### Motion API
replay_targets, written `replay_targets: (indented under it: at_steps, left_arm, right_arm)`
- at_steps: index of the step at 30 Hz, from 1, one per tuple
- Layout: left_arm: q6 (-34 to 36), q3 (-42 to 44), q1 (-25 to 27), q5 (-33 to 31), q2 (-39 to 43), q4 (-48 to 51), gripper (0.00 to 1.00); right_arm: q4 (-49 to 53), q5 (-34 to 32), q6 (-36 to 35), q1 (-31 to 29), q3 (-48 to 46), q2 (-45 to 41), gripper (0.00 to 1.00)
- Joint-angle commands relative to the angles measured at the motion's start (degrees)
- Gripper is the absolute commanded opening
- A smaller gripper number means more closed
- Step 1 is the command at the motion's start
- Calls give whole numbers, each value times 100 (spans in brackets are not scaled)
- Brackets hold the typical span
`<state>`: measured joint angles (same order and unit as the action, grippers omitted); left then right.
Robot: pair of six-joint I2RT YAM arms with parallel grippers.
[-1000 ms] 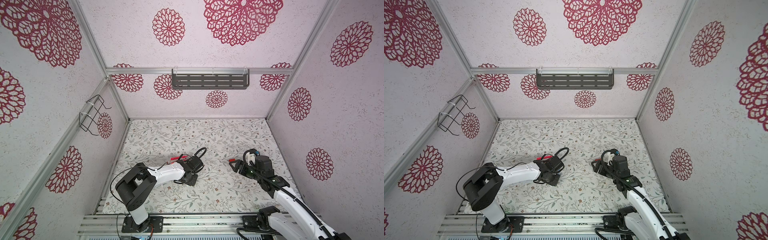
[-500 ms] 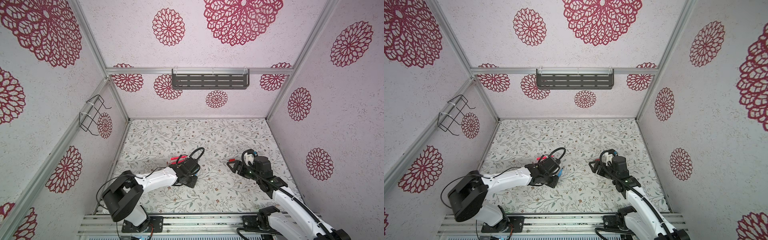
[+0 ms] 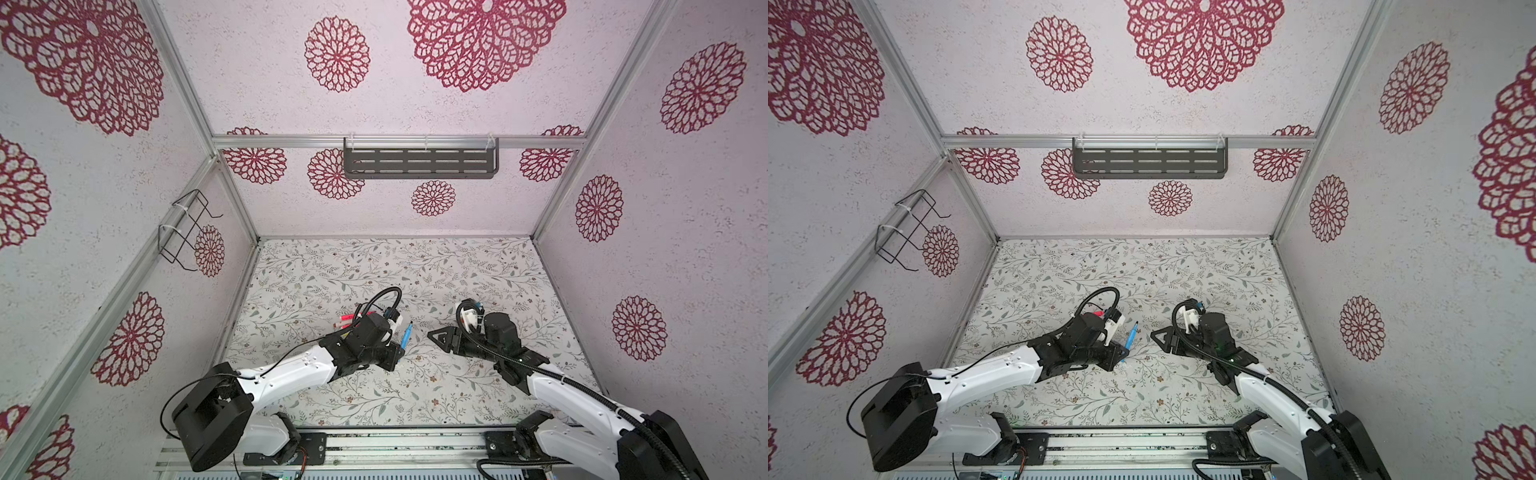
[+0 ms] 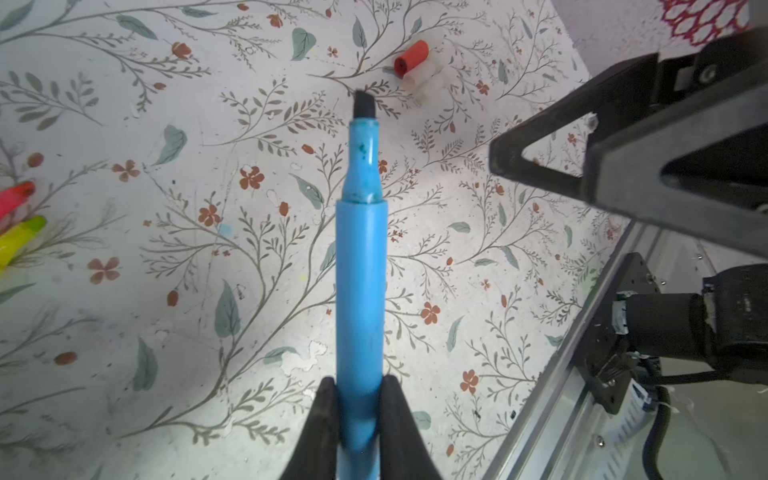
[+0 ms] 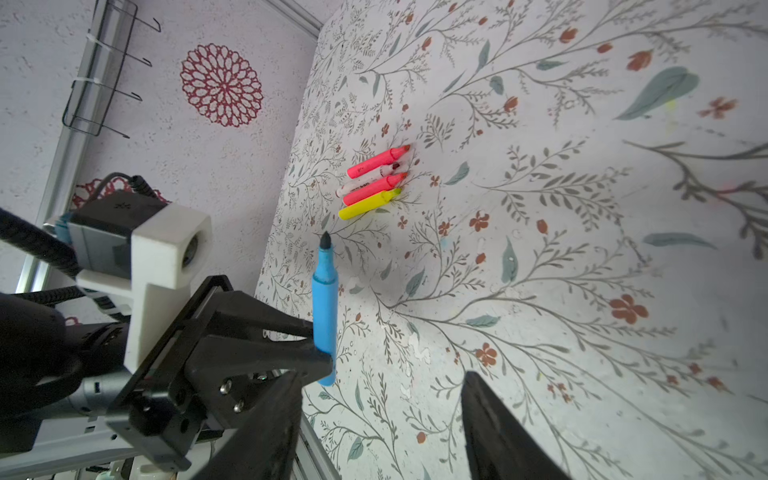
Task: Insert the pens into the pen caps
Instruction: 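Swing the right gripper to the blue marker and close on its tip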
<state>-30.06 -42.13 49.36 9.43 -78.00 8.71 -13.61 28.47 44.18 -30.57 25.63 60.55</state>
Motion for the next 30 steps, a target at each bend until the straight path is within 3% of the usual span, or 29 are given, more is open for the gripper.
replay_targets:
  at_steps: [1,13,23,30]
  left_arm:
    - [-83,7,70,188,82,-378,8]
    - [-114,-6,91,311,119,-440,8]
    - [-139,-32,135,363,66,-497,8]
    - [-189,10,148,274,126,-539,11]
  right_arm:
    - [-531,81,64,-150,308,137,62]
    - [-954,-129,142,-557,590,903,58]
    - [-1572,-147,414,-709,716,1539,47]
    - [-1756,-165,546,-819,725,1760,16]
